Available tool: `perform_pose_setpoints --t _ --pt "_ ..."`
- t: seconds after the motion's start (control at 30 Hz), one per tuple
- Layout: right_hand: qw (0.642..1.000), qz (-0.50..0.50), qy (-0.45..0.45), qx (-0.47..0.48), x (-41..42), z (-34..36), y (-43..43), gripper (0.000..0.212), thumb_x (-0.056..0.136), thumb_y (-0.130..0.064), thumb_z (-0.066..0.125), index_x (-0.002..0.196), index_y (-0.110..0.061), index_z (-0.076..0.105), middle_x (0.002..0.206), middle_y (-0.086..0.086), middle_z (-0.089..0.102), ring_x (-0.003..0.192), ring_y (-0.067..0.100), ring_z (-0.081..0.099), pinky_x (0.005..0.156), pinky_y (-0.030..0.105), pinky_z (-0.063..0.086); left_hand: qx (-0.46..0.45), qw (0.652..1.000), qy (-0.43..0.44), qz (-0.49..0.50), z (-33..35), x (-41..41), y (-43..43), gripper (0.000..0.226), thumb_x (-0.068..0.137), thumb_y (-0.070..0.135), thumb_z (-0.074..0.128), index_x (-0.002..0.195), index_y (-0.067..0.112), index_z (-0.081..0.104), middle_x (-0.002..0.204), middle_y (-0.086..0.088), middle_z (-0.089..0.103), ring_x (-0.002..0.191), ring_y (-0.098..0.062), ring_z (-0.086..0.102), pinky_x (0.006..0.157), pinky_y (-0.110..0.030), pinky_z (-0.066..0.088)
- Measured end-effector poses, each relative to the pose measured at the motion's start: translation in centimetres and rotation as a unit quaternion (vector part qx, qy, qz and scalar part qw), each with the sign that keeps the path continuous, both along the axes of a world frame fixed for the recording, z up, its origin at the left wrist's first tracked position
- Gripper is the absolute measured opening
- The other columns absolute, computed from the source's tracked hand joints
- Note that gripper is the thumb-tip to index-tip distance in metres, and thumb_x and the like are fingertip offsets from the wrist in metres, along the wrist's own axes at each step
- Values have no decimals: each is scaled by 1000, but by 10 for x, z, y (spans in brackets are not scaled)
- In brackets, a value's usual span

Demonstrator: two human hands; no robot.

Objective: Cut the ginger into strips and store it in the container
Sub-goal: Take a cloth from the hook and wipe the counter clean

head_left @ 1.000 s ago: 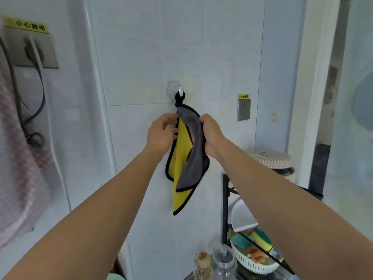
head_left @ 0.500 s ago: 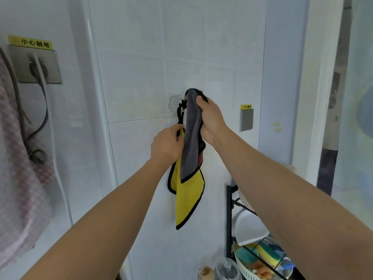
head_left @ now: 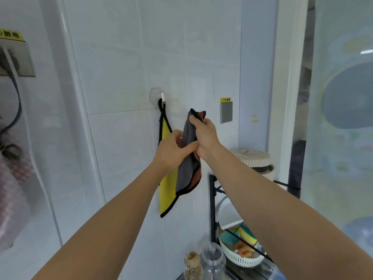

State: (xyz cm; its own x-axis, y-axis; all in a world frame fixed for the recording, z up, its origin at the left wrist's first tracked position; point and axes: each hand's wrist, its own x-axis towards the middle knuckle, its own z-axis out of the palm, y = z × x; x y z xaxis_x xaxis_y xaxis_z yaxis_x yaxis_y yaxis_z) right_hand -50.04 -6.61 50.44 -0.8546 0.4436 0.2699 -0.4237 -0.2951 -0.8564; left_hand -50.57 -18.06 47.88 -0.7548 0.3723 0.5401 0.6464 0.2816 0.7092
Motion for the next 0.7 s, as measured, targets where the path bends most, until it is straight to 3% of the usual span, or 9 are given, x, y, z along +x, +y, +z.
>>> perform_pose_setpoints --t 0.13,0.27,0.4,0.47,0.53,0.63,0.7 --pt "997 -18 -64 26 45 -49 29 35 86 -28 69 106 -2 58 95 15 62 85 25 63 80 40 54 29 998 -50 -38 -54 17 22 19 90 24 66 89 5 64 81 -10 69 75 -23 65 72 -41 56" --pt "983 58 -154 84 116 -112 69 41 83 -20 71 115 3 59 106 17 67 94 25 66 82 36 55 49 989 -130 -57 -112 66 52 34 99 14 48 67 3 56 61 -4 54 56 -11 47 57 -29 39" --pt "942 71 -276 176 209 -182 109 20 85 -8 67 104 -2 67 102 12 70 96 25 64 93 37 48 91 955 -267 -87 -169 133 83 32 101 15 43 82 2 64 86 -18 65 77 -20 60 70 -34 50" --pt "942 73 -298 134 258 -212 120 23 86 -12 66 108 -2 66 107 13 69 103 30 64 97 38 48 84 935 -325 -115 -195 175 98 31 102 18 40 88 10 67 94 -13 68 84 -23 63 75 -36 52" --pt "949 44 -303 71 307 -236 125 28 90 -13 62 116 -1 63 112 14 68 104 31 64 91 38 52 79 913 -373 -149 -217 222 112 29 102 24 41 95 15 67 99 -9 69 89 -23 65 81 -39 53" --pt "948 -21 -317 17 376 -267 129 25 93 -13 57 115 -2 62 109 15 68 99 32 64 87 39 54 68 880 -422 -207 -252 284 129 22 96 36 54 105 18 62 101 -3 69 91 -17 66 81 -37 54" --pt "946 -69 -315 -23 417 -287 129 25 94 -12 54 114 2 62 113 20 66 100 35 63 93 43 50 30 876 -425 -225 -277 322 138 47 86 39 68 122 17 48 117 -4 58 103 -18 62 89 -39 53"
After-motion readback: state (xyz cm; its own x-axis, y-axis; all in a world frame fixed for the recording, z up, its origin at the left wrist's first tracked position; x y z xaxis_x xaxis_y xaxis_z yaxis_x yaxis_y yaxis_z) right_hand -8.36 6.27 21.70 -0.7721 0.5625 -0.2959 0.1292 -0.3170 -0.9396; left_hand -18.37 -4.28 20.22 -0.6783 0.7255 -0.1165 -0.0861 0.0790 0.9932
